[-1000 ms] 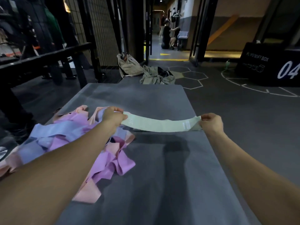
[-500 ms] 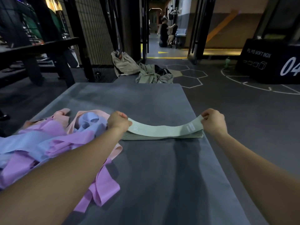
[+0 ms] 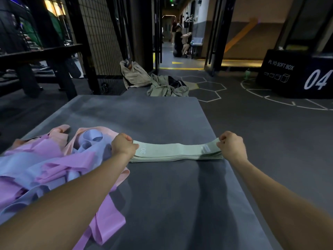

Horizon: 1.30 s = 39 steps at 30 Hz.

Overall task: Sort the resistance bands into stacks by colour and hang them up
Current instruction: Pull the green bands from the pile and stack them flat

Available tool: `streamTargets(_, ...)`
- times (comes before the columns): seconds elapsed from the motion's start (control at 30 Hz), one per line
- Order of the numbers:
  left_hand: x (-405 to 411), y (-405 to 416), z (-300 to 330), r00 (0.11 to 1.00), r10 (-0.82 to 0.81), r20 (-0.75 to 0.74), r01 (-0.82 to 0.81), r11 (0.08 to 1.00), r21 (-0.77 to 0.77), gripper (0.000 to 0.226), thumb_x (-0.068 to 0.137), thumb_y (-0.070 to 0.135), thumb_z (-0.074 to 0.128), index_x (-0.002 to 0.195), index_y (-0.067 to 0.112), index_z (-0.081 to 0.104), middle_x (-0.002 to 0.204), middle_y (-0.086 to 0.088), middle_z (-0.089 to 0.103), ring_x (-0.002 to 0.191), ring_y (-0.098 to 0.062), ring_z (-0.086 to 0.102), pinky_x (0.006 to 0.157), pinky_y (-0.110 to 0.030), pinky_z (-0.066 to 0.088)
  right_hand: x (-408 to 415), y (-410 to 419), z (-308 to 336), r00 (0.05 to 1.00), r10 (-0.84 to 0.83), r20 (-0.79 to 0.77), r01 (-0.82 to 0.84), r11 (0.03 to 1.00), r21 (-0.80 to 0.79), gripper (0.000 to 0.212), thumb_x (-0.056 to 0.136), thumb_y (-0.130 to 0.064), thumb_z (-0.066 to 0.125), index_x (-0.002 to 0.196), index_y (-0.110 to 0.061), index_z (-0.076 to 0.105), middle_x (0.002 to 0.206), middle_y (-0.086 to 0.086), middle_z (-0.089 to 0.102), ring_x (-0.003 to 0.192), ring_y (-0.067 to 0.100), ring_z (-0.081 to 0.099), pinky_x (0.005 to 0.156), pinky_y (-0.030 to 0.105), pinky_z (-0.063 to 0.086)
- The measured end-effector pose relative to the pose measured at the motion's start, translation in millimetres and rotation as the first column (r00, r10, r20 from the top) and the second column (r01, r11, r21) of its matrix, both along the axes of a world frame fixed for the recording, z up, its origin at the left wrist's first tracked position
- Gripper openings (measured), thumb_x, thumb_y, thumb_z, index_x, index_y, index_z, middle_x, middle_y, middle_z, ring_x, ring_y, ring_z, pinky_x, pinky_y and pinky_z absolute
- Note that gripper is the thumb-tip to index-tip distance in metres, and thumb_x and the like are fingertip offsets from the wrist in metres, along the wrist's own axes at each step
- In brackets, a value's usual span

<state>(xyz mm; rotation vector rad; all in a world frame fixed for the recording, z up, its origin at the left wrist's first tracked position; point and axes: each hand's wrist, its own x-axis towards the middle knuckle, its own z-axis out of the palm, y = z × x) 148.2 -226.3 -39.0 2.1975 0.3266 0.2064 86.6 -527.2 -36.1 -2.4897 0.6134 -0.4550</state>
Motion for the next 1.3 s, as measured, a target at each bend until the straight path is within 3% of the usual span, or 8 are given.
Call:
streamTargets(0.23, 1.1, 4.5, -0.7, 1.000, -0.028, 0.006, 0.028, 0.998, 0.060, 0.022, 0.073, 0.005, 0.071, 0.091, 0.009, 0.061, 0.103, -0.013, 0.067, 0.100, -0.031, 0.060, 0.077, -0.025, 0.040, 1.1, 5.0, -2.6, 0.998, 0.040, -0.050, -0.047, 0.988, -0.145, 0.018, 0.086, -0.016, 0.061, 0.101, -0.006, 0.060, 0.102, 0.014, 0.062, 0.092, 0.034, 0.057, 0.068, 0.031, 0.040)
streamTargets(0.4, 6.1, 7.9, -1.0, 0.990, -0.140, 0.033, 0.134, 0.981, 0.139, 0.032, 0.072, 0.010, 0.075, 0.099, 0.011, 0.058, 0.112, -0.014, 0.062, 0.102, -0.030, 0.059, 0.086, -0.029, 0.043, 6.2, 19.0, 9.4, 0.994, 0.110, -0.009, -0.104, 0.912, -0.396, 0.032, 0.083, -0.013, 0.062, 0.114, -0.008, 0.061, 0.115, 0.013, 0.057, 0.110, 0.033, 0.048, 0.086, 0.039, 0.040)
streamTargets(0.5, 9.0, 11.7, -0.9, 0.953, -0.295, 0.060, 0.274, 0.932, 0.237, 0.051, 0.072, 0.022, 0.078, 0.117, 0.009, 0.057, 0.127, -0.011, 0.052, 0.112, -0.027, 0.055, 0.097, -0.032, 0.043, 15.5, 42.9, 16.2, 0.933, 0.359, -0.034, -0.352, 0.884, -0.306, 0.041, 0.083, -0.024, 0.067, 0.122, -0.011, 0.058, 0.123, 0.010, 0.052, 0.121, 0.028, 0.042, 0.097, 0.034, 0.035)
streamTargets(0.6, 9.1, 20.9, 3.0, 0.853, -0.515, -0.079, 0.512, 0.800, 0.312, 0.073, 0.071, 0.028, 0.080, 0.134, 0.018, 0.045, 0.141, -0.003, 0.040, 0.126, -0.022, 0.044, 0.107, -0.033, 0.034, 25.7, 71.9, 15.4, 0.780, 0.588, -0.215, -0.622, 0.766, -0.160, 0.069, 0.077, -0.038, 0.073, 0.136, -0.017, 0.045, 0.139, 0.007, 0.042, 0.131, 0.024, 0.037, 0.107, 0.031, 0.030)
streamTargets(0.77, 11.6, 29.2, -2.2, 0.749, -0.593, -0.297, 0.657, 0.603, 0.454, 0.089, 0.068, 0.031, 0.082, 0.143, 0.017, 0.035, 0.146, -0.003, 0.039, 0.133, -0.020, 0.038, 0.110, -0.028, 0.029, 34.9, 88.1, 3.7, 0.694, 0.591, -0.411, -0.680, 0.726, -0.103, 0.087, 0.072, -0.039, 0.078, 0.143, -0.016, 0.034, 0.143, 0.006, 0.040, 0.131, 0.025, 0.040, 0.108, 0.031, 0.033)
streamTargets(1.07, 11.2, 28.1, -9.7, 0.755, -0.602, -0.259, 0.648, 0.628, 0.430, 0.065, 0.069, 0.021, 0.082, 0.128, 0.018, 0.052, 0.126, -0.003, 0.051, 0.114, -0.019, 0.049, 0.088, -0.018, 0.033, 27.4, 86.3, 0.0, 0.739, 0.572, -0.357, -0.636, 0.767, -0.086, 0.074, 0.070, -0.036, 0.080, 0.134, -0.021, 0.046, 0.133, 0.001, 0.051, 0.120, 0.022, 0.048, 0.095, 0.027, 0.038)
streamTargets(1.2, 1.3, 31.0, 2.3, 0.756, -0.626, -0.190, 0.637, 0.638, 0.432, 0.080, 0.071, 0.025, 0.080, 0.139, 0.019, 0.039, 0.138, -0.002, 0.041, 0.127, -0.019, 0.042, 0.103, -0.023, 0.031, 24.8, 102.2, 9.8, 0.727, 0.577, -0.373, -0.648, 0.756, -0.093, 0.085, 0.071, -0.036, 0.079, 0.143, -0.020, 0.035, 0.140, 0.006, 0.042, 0.128, 0.024, 0.041, 0.103, 0.028, 0.033)
streamTargets(1.3, -9.5, 43.8, 21.6, 0.770, -0.638, -0.019, 0.595, 0.707, 0.383, 0.062, 0.079, 0.018, 0.072, 0.135, 0.015, 0.045, 0.137, -0.005, 0.043, 0.125, -0.022, 0.045, 0.104, -0.029, 0.035, 25.3, 137.2, 27.7, 0.747, 0.612, -0.261, -0.649, 0.756, -0.087, 0.071, 0.079, -0.032, 0.073, 0.139, -0.014, 0.041, 0.137, 0.011, 0.044, 0.127, 0.026, 0.043, 0.104, 0.030, 0.033)
